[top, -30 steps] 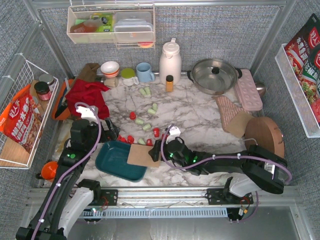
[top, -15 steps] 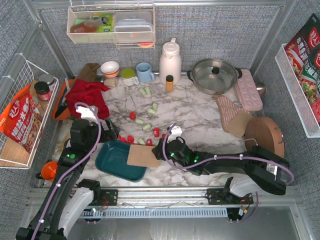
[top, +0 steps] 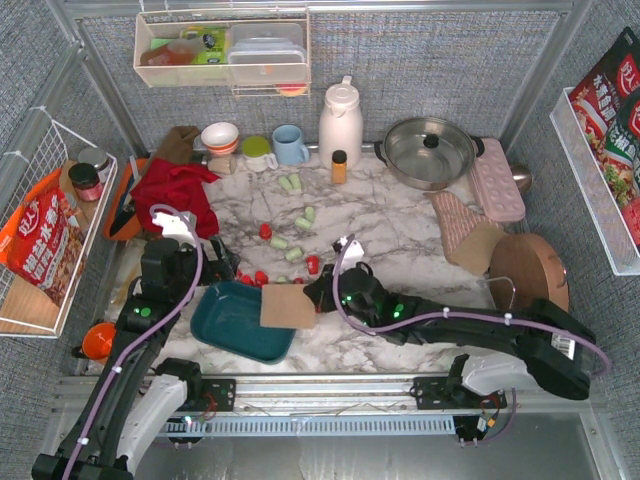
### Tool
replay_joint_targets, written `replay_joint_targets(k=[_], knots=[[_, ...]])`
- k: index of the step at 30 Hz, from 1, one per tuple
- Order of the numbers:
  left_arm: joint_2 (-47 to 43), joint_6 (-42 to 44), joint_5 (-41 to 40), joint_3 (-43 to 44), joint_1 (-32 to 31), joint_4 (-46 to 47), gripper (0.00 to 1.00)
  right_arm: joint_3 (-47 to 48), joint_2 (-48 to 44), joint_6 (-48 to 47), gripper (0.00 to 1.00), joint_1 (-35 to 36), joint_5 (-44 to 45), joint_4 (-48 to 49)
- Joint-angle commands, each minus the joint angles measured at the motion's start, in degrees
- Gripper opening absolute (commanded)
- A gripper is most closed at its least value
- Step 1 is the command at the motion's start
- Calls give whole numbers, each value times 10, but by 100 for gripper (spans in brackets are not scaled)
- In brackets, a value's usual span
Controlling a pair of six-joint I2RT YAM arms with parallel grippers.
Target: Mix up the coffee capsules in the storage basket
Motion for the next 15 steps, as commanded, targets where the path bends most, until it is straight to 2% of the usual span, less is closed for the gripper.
replay_joint_targets(k=[1,6,10,13,15], knots=[[2,0,2,0,-1,15,99,28,-40,-33,0,-11,-16,-37],[3,-1,-2,1,-1,13,99,69,-121,-110,0,-49,15,-123],[3,-1,-4,1,-1,11,99,100,-164,-214,0,-105,122,-197],[3,-2,-5,1,-1,11,99,101,-178,-280,0,-183,184,-209],[4,-2,-7,1,-1,11,99,96,-182,-299,0,-244,184,-206]])
